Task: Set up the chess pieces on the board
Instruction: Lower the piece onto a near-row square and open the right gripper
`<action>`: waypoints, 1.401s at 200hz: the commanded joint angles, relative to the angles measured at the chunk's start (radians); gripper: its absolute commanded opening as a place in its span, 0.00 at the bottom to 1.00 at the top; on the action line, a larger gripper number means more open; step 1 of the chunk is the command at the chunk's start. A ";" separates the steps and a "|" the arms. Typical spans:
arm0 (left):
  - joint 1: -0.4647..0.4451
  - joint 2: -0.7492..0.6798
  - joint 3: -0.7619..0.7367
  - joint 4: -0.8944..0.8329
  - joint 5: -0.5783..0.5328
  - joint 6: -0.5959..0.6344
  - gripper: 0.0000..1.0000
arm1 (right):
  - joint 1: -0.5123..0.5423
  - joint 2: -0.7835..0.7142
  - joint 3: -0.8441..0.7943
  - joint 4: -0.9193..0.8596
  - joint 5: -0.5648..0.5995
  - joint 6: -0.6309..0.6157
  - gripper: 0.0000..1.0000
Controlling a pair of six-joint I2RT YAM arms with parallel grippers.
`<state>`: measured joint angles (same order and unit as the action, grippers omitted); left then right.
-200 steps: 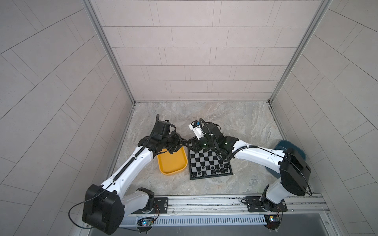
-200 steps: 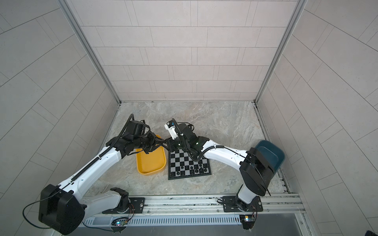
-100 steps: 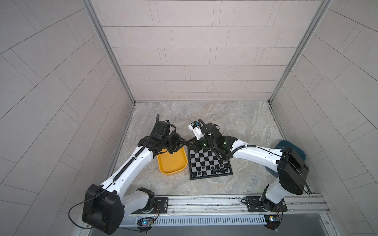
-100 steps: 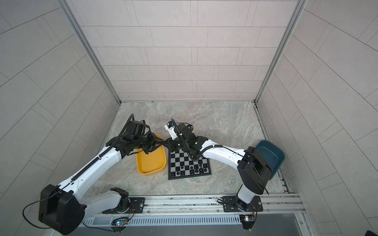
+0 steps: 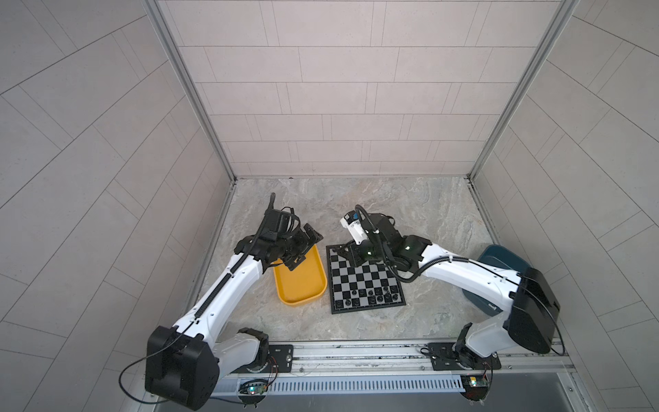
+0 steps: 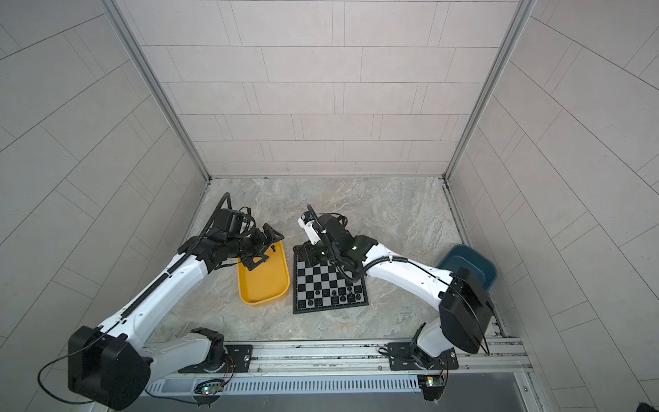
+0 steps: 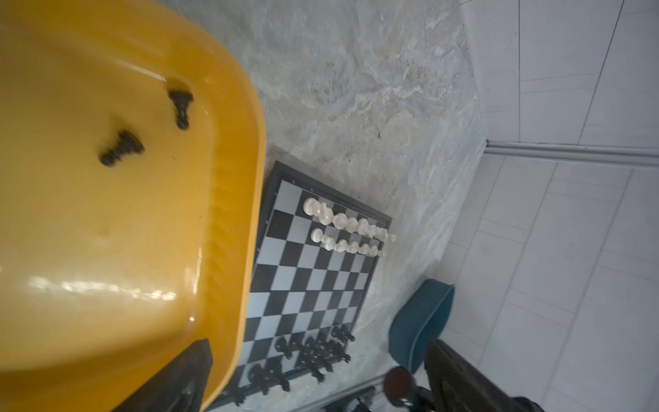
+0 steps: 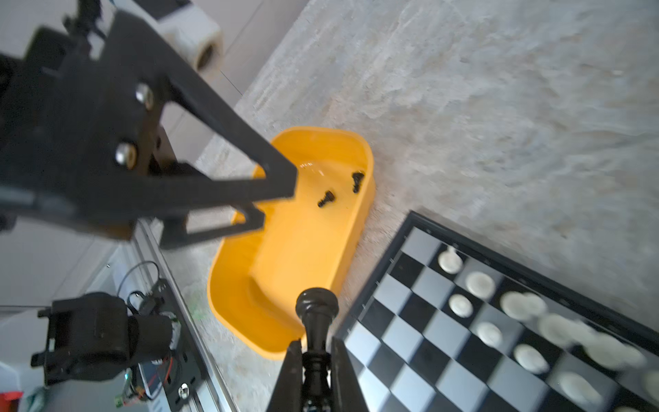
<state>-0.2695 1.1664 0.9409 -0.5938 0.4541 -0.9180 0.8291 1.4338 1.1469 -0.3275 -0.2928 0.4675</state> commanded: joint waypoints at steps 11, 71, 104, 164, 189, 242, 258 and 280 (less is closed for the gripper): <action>0.010 -0.047 0.018 -0.134 -0.092 0.386 1.00 | 0.005 -0.087 0.046 -0.516 0.102 -0.117 0.00; 0.020 -0.116 -0.074 -0.091 -0.140 0.527 1.00 | 0.098 0.046 0.111 -0.701 0.167 -0.101 0.00; 0.022 -0.118 -0.059 -0.092 -0.134 0.528 1.00 | 0.159 0.202 0.175 -0.734 0.183 -0.100 0.00; 0.022 -0.128 -0.038 -0.127 -0.154 0.536 1.00 | 0.182 0.281 0.181 -0.712 0.170 -0.094 0.00; 0.022 -0.132 -0.037 -0.130 -0.166 0.535 1.00 | 0.187 0.314 0.188 -0.718 0.166 -0.096 0.00; 0.022 -0.138 -0.016 -0.179 -0.269 0.537 1.00 | 0.188 0.354 0.201 -0.708 0.159 -0.098 0.00; 0.022 -0.139 -0.010 -0.215 -0.370 0.532 1.00 | 0.189 0.365 0.203 -0.707 0.157 -0.099 0.00; 0.022 -0.141 0.006 -0.249 -0.448 0.524 1.00 | 0.188 0.375 0.203 -0.707 0.155 -0.102 0.00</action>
<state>-0.2535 1.0466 0.9070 -0.7746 0.1326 -0.3988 1.0126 1.7916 1.3334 -1.0145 -0.1425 0.3729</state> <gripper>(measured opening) 0.999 0.097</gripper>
